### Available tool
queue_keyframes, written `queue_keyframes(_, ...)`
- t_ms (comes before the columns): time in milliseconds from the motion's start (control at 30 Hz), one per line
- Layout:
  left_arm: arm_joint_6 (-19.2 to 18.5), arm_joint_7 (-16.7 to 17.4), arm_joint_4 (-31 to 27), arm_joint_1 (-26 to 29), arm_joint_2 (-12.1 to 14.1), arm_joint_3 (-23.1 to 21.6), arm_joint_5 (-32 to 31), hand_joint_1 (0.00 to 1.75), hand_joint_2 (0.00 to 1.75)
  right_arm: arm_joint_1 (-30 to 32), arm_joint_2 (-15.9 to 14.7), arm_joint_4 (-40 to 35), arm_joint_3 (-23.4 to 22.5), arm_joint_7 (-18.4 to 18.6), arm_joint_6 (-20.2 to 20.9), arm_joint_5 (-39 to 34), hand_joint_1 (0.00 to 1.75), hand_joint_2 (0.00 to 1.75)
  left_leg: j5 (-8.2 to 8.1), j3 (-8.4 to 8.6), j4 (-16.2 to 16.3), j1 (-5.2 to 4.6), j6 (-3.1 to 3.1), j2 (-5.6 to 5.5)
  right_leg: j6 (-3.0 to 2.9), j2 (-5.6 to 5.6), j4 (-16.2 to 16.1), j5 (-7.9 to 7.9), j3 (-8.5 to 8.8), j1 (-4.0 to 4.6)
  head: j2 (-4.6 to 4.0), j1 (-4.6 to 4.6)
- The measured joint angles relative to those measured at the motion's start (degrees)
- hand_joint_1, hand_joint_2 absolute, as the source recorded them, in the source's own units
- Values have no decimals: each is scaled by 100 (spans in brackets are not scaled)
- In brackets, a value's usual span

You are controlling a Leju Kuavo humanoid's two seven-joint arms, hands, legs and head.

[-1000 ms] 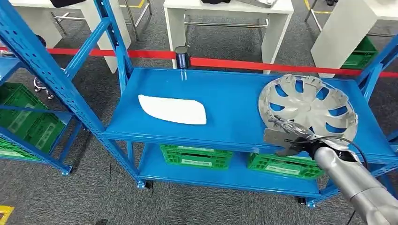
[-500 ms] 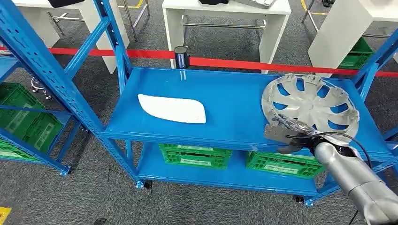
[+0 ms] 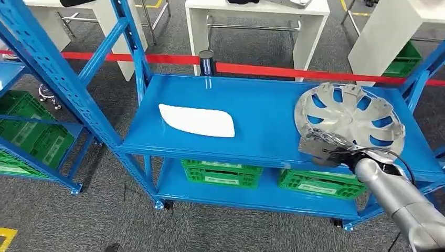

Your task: Take the parts from the cabinet and place them on the table.

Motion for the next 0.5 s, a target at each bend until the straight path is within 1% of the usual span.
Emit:
queue_keyframes(33,-2,0,0,-1,4,0,-2,0,0,-12,0,0,-2,-17,-4,-2,168,175,2,4,-3,12,-19,0,-37,0,-1,-2,2,15,2,0)
queue_keyframes(67,-2,0,0,1,20,4,-6,0,0,-41,2,-2,-7,-22,-4,-13,168,175,-28,-3,18,19,-51,-4,-80,0,-24,21,29,-53,2,9)
queue_keyframes(100,-2,0,0,8,15,2,-15,0,0,-62,4,-4,-13,-22,-4,-15,166,175,-128,-71,138,30,-93,-2,-96,0,-25,14,41,-57,0,-11)
queue_keyframes(133,0,-2,0,1,17,4,-15,0,0,-69,7,-4,-22,-22,-4,-15,159,175,-335,-213,467,49,-129,0,-133,-3,-25,12,45,-59,0,-46)
queue_keyframes(167,0,-2,0,2,26,7,-15,0,0,-73,9,-4,-24,-22,-7,-20,159,175,-557,-427,924,69,-159,3,-133,-3,-24,11,40,-58,0,-39)
queue_keyframes(200,0,-2,0,14,26,7,-15,0,0,-75,9,-4,-24,-22,-7,-26,164,175,-753,-653,1404,84,-181,5,-133,-3,-23,11,37,-53,2,-42)
queue_keyframes(233,2,-2,0,26,24,7,-17,0,0,-75,9,-4,-24,-22,-7,-31,162,175,-860,-841,1788,97,-195,4,-133,-3,-22,11,36,-52,0,-44)
queue_keyframes(267,2,-2,0,32,24,9,-15,0,0,-76,9,-4,-26,-22,-9,-31,162,175,-818,-894,1882,107,-200,5,-133,-2,-21,11,41,-52,0,-44)
queue_keyframes(300,2,-2,0,31,22,9,-15,0,0,-78,9,-4,-28,-24,-9,-31,166,175,-646,-795,1662,112,-193,6,-132,-1,-21,11,49,-52,0,-42)
queue_keyframes(333,2,-2,0,31,24,15,-17,0,0,-82,4,-4,-39,-24,-13,-33,166,175,-410,-582,1238,115,-184,6,-130,3,-21,11,60,-52,2,-44)
queue_keyframes(367,9,-2,0,30,26,24,-17,0,0,-93,7,-4,-52,-22,-15,-33,166,175,-121,-248,597,115,-162,3,-127,8,-22,10,76,-52,0,-44)
queue_keyframes(400,13,-2,0,29,33,26,-17,0,0,-97,4,-4,-59,-22,-15,-33,159,175,14,-43,214,114,-137,-8,-124,9,-23,12,81,-51,0,-42)
queue_keyframes(433,18,-4,0,19,35,28,-17,0,0,-97,-2,-4,-70,-22,-15,-35,159,175,-90,41,33,78,-127,-11,-105,8,-13,10,52,6,2,-39)
queue_keyframes(467,18,-7,0,18,35,33,-17,0,0,-110,-7,-2,-74,-20,-15,-35,159,175,-77,15,48,70,-106,-8,-64,9,-16,25,30,-3,2,-33)
queue_keyframes(500,18,-7,2,26,35,35,-17,0,0,-109,-18,-2,-81,-17,-15,-37,161,175,-79,-1,56,55,-83,-6,-43,10,-22,33,25,-14,0,-37)
